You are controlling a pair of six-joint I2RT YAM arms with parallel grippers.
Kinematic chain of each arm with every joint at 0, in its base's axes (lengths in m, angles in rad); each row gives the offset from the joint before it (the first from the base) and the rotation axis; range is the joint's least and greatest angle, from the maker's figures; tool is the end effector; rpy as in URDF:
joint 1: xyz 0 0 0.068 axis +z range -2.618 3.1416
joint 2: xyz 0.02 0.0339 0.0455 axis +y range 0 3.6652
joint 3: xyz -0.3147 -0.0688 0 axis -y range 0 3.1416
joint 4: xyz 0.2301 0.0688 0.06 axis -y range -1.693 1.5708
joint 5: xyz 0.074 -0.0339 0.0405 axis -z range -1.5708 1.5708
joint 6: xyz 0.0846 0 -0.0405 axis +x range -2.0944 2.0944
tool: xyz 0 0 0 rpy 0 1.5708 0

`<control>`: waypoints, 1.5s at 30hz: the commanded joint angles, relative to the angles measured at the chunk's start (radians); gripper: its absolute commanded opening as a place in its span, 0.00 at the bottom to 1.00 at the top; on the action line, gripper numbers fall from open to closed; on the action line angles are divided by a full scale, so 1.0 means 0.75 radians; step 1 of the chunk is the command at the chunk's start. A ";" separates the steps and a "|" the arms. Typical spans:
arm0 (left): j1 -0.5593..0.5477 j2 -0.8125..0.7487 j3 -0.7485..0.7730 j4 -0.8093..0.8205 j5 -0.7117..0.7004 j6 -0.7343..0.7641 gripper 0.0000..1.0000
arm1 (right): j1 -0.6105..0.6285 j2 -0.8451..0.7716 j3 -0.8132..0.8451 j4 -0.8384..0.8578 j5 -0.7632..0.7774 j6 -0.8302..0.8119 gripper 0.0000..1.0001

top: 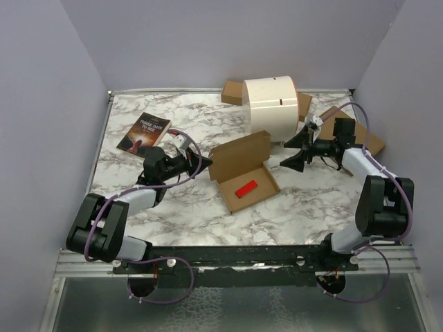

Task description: Fold the paper box

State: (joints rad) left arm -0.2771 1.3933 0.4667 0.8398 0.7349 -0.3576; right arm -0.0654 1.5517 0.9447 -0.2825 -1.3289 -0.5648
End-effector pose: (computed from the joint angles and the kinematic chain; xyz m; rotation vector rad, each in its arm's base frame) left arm 0.2604 -0.1330 0.2634 0.5160 1.6739 -1.0766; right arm 0.3013 0.0626 0.2730 -0.9555 1.6668 1.1752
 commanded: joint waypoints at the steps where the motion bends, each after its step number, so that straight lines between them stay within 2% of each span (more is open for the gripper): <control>1: -0.052 -0.017 0.017 -0.019 0.088 0.221 0.00 | -0.038 -0.023 0.013 -0.036 -0.064 -0.046 1.00; 9: -0.111 0.048 0.110 -0.065 0.172 0.360 0.00 | -0.039 0.051 0.094 -0.071 0.032 -0.072 0.97; 18: -0.125 0.116 0.194 -0.133 0.207 0.413 0.00 | -0.049 0.102 0.146 -0.060 0.122 -0.121 0.84; 25: -0.125 0.132 0.215 -0.142 0.215 0.417 0.00 | -0.041 0.152 0.215 -0.118 0.085 -0.198 0.61; 31: -0.127 0.135 0.224 -0.154 0.217 0.421 0.00 | -0.016 0.187 0.253 -0.159 0.072 -0.253 0.49; 39: -0.136 0.131 0.219 -0.153 0.205 0.413 0.00 | 0.003 0.199 0.273 -0.276 0.058 -0.373 0.20; 41: -0.136 0.127 0.212 -0.138 0.182 0.393 0.00 | 0.003 0.186 0.270 -0.312 0.056 -0.414 0.10; 45: -0.155 0.100 0.195 -0.099 0.019 0.271 0.00 | 0.003 0.095 0.194 -0.265 0.069 -0.415 0.01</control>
State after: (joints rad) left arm -0.3725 1.4872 0.6147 0.7319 0.8429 -0.0792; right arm -0.0666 1.6901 1.1255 -0.4770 -1.2655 -0.8360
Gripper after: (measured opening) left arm 0.015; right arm 0.055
